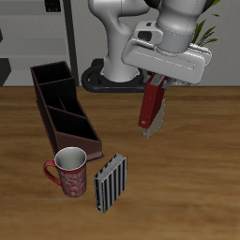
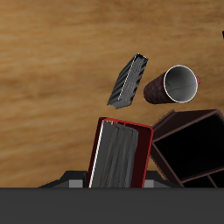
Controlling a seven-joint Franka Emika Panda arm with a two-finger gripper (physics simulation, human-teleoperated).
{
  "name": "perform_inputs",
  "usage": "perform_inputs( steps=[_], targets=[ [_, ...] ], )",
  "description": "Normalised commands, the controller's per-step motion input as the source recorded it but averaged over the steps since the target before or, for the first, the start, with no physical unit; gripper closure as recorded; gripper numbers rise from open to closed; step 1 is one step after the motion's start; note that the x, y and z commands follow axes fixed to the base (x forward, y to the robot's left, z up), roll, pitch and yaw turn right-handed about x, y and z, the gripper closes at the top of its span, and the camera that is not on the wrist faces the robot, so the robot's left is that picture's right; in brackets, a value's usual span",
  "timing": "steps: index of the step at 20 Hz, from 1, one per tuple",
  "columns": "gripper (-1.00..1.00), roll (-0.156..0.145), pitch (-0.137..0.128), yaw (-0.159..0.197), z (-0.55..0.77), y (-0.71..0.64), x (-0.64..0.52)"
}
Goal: Place the red book into the right desk caddy's right compartment
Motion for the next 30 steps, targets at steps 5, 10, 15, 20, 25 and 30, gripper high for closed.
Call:
perform_inputs(
  steps=[5, 10, 15, 20, 25, 30],
  targets=[
    [1.00, -0.023, -0.047, 0.037, 0.41, -0.33, -0.33],
    [1.00, -0.019, -0.031, 0.010, 0.34, -0.41, -0.50],
    [1.00, -0.048, -0.040, -0.015, 0.28, -0.37, -0.59],
    [1.00, -0.041, -0.011, -0.033, 0.23, -0.26, -0.48],
    [1.00, -0.072, -0.018, 0.044, 0.23, -0.34, -0.73],
    [1.00, -0.023, 0.015, 0.026, 0.06, -0.27, -0.37]
  ],
)
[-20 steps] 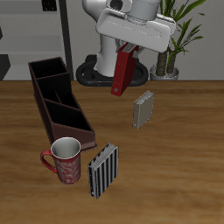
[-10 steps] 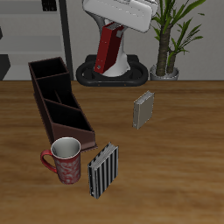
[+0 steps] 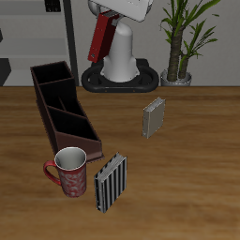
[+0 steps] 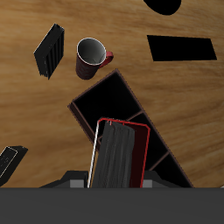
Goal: Place the red book into the right desk caddy's right compartment
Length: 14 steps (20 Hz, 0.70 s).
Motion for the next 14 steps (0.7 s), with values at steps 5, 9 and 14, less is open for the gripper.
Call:
perform_inputs(
  steps=[5, 9, 14],
  targets=[
    [1.00, -0.078, -0.013, 0.019, 0.14, -0.48, -0.62],
    [1.00, -0.072, -0.012, -0.003, 0.02, -0.42, -0.51],
    [1.00, -0.108, -0.004, -0.028, -0.03, -0.45, -0.48]
  ],
)
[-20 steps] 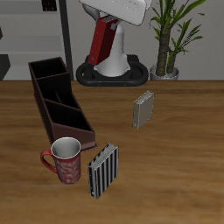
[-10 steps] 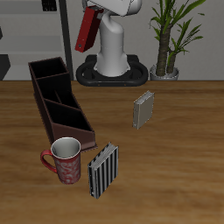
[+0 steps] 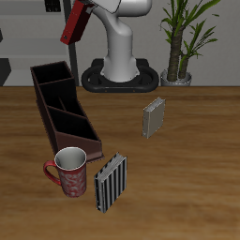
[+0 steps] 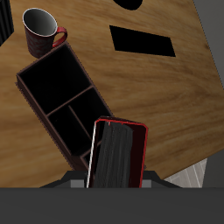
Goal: Place the red book into the right desk caddy's right compartment
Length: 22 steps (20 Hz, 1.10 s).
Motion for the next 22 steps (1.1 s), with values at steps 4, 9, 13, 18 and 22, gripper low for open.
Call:
perform_inputs(
  steps=[4, 9, 13, 18, 22],
  targets=[
    [1.00, -0.037, -0.010, 0.013, -0.08, -0.10, -0.40],
    [1.00, 0.052, -0.020, 0.071, 0.03, -0.02, -0.42],
    [1.00, 0.020, 0.010, 0.057, -0.04, -0.21, -0.31],
    [1.00, -0.028, 0.024, 0.139, -0.08, -0.48, -0.12],
    [1.00, -0.040, 0.013, 0.049, -0.09, -0.34, -0.12]
  ],
)
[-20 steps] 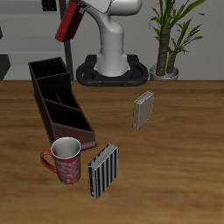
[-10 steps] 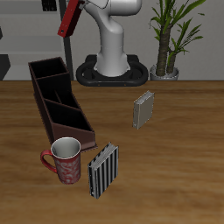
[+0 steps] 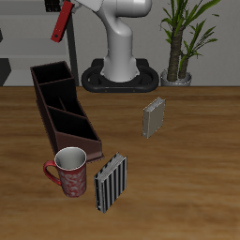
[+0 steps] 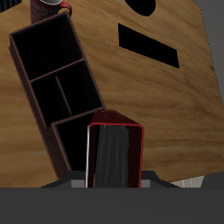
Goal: Place the red book into the right desk caddy's right compartment
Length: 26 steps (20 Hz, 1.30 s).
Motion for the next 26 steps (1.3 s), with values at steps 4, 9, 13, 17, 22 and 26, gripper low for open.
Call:
perform_inputs(
  steps=[4, 9, 13, 17, 22, 26],
  targets=[
    [1.00, -0.079, 0.020, -0.001, -0.11, -0.34, -0.02],
    [1.00, 0.010, 0.001, 0.040, -0.21, 0.04, 0.02],
    [1.00, -0.003, 0.019, -0.047, -0.21, -0.01, 0.13],
    [1.00, 0.022, 0.025, -0.026, -0.18, 0.04, 0.20],
    [1.00, -0.003, 0.006, -0.043, -0.09, 0.10, 0.05],
    [1.00, 0.027, 0.001, -0.023, -0.08, 0.15, 0.03]
  ],
)
